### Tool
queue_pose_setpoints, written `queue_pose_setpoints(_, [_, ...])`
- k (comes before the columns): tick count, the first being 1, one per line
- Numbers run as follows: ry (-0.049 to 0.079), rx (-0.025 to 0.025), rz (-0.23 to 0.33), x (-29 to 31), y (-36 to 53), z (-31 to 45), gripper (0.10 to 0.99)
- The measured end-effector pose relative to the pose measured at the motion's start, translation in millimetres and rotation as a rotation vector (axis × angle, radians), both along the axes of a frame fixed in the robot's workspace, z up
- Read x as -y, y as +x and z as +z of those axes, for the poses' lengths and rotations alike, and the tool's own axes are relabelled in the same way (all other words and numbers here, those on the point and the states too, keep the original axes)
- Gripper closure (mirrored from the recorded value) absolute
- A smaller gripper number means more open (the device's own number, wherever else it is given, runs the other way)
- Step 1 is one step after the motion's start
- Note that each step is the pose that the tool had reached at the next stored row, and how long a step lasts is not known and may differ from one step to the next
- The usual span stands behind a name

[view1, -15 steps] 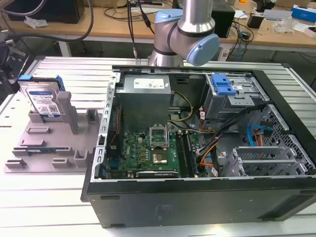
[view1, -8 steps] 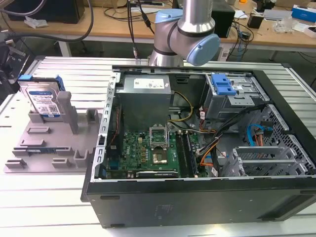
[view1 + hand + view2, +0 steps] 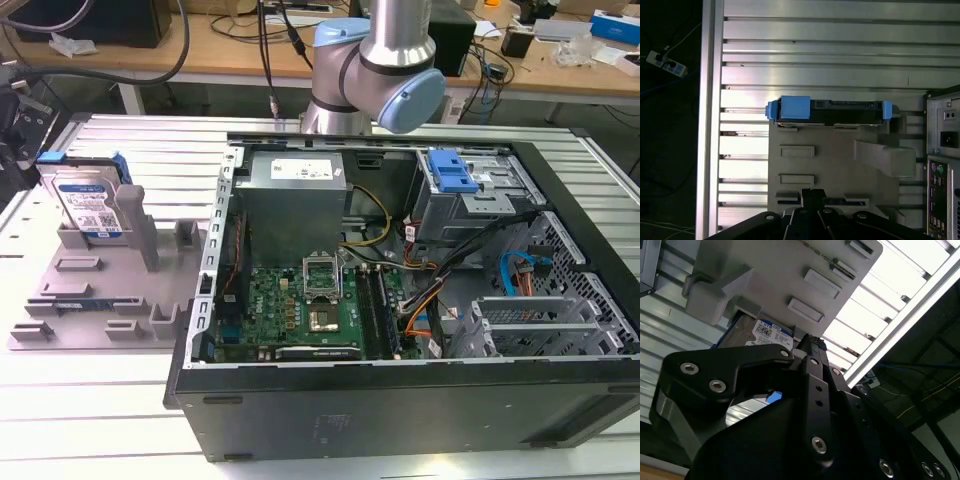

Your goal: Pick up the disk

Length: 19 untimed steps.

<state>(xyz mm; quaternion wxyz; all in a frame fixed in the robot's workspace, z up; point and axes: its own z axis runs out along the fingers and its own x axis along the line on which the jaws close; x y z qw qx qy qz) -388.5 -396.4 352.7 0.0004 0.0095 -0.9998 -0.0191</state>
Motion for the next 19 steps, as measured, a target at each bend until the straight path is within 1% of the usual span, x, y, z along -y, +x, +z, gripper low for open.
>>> queue_pose_setpoints(3, [0.0,0.0,0.005,0.0,0.0,0.0,0.98])
queue_pose_setpoints(5, [0.0,0.0,0.102,0.0,0.0,0.0,0.98])
queue_pose_setpoints(7, [0.0,0.0,0.138,0.0,0.0,-0.1,0.98])
queue_pose_setpoints(8, [0.0,0.0,0.166,0.0,0.0,-0.1,0.98])
queue_pose_setpoints(14, [0.0,0.0,0.291,0.0,0.0,-0.4,0.98])
queue_pose_setpoints(16, [0.0,0.0,0.359,0.0,0.0,-0.7,0.98])
queue_pose_setpoints(18, [0.0,0.0,0.401,0.0,0.0,-1.0,0.98])
queue_pose_setpoints(19, [0.0,0.0,0.433,0.0,0.0,-1.2,0.98])
